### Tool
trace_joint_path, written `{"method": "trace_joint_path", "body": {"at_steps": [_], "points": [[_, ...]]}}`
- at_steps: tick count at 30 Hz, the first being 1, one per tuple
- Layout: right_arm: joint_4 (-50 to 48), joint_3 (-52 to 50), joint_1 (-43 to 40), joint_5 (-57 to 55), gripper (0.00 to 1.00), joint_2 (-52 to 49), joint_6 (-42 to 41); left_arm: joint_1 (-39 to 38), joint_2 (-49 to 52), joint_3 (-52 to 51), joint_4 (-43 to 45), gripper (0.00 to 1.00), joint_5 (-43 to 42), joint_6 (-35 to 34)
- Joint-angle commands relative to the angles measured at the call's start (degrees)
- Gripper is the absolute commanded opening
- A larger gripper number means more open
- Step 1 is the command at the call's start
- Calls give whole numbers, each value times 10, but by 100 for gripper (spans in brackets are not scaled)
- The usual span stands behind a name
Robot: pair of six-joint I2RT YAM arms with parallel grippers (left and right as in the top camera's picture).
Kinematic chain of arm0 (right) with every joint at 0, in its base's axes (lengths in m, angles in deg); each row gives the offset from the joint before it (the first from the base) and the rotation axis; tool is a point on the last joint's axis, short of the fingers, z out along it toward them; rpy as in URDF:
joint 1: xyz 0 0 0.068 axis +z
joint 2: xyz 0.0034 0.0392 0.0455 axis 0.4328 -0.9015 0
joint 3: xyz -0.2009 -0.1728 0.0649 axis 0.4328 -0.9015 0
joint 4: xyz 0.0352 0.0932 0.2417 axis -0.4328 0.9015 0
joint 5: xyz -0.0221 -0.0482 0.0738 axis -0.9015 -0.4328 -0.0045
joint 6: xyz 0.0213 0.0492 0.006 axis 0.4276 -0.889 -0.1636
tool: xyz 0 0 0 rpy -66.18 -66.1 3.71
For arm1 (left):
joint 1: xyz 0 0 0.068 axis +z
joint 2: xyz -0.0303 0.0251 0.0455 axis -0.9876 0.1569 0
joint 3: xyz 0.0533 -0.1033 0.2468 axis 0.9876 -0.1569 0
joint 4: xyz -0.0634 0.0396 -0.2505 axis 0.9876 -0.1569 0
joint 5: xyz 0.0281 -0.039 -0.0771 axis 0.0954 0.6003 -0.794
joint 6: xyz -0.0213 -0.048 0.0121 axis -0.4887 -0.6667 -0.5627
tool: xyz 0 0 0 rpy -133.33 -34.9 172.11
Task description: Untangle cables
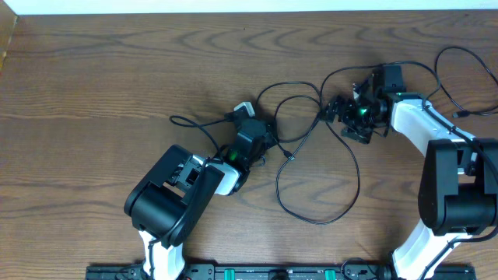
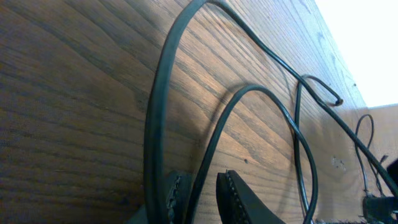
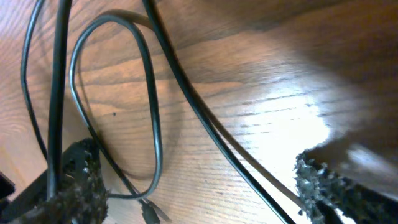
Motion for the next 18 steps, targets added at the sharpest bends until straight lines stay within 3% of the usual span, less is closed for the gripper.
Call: {"method": "trace_joint_path", "body": {"at_steps": [1, 10, 13, 18], "points": [[21, -20, 2, -121, 99, -26, -19, 0, 15, -9, -37, 21, 37, 3], [-5, -20, 2, -51, 99, -26, -18, 0, 15, -9, -52, 20, 50, 3], [2, -20, 2, -80, 99, -26, -1, 0, 15, -9, -61, 19, 51, 3], [43, -20, -7, -213, 99, -26, -128, 0, 15, -9, -66, 15, 55, 3]]}}
